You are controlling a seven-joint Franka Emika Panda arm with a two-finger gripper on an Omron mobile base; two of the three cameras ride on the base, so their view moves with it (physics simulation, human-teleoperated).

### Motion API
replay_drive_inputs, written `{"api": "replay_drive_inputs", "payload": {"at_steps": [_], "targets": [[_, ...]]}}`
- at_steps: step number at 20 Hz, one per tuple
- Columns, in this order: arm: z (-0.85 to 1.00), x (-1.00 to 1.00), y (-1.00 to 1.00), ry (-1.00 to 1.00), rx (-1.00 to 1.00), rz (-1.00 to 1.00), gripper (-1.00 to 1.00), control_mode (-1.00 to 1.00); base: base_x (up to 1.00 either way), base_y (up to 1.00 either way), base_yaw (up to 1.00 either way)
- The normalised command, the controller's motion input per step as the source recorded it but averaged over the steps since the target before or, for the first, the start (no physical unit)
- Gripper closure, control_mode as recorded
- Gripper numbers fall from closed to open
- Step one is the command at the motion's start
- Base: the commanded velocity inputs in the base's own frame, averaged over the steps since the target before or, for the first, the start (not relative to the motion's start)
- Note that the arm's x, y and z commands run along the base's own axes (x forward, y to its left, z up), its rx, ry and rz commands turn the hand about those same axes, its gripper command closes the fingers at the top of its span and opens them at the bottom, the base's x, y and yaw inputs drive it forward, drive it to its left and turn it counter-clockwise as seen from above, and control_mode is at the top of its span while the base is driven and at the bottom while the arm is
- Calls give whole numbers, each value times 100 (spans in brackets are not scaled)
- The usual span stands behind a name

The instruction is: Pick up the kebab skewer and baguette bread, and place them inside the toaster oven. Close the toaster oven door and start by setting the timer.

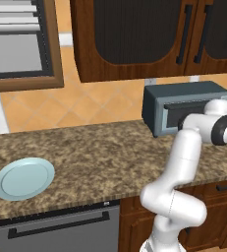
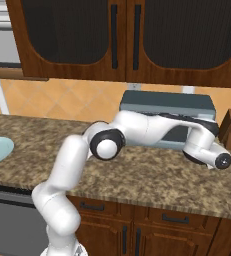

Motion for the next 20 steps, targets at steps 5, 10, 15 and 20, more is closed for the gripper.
{"api": "replay_drive_inputs", "payload": {"at_steps": [5, 10, 15, 20], "targets": [[-11, 25, 0, -2, 1, 0, -100, -100, 0, 0, 0], [-20, 23, 0, -1, 0, 0, -100, -100, 0, 0, 0], [-18, 26, -5, -1, 0, 0, -100, -100, 0, 0, 0], [0, 25, -28, -1, 0, 0, -100, -100, 0, 0, 0]]}}
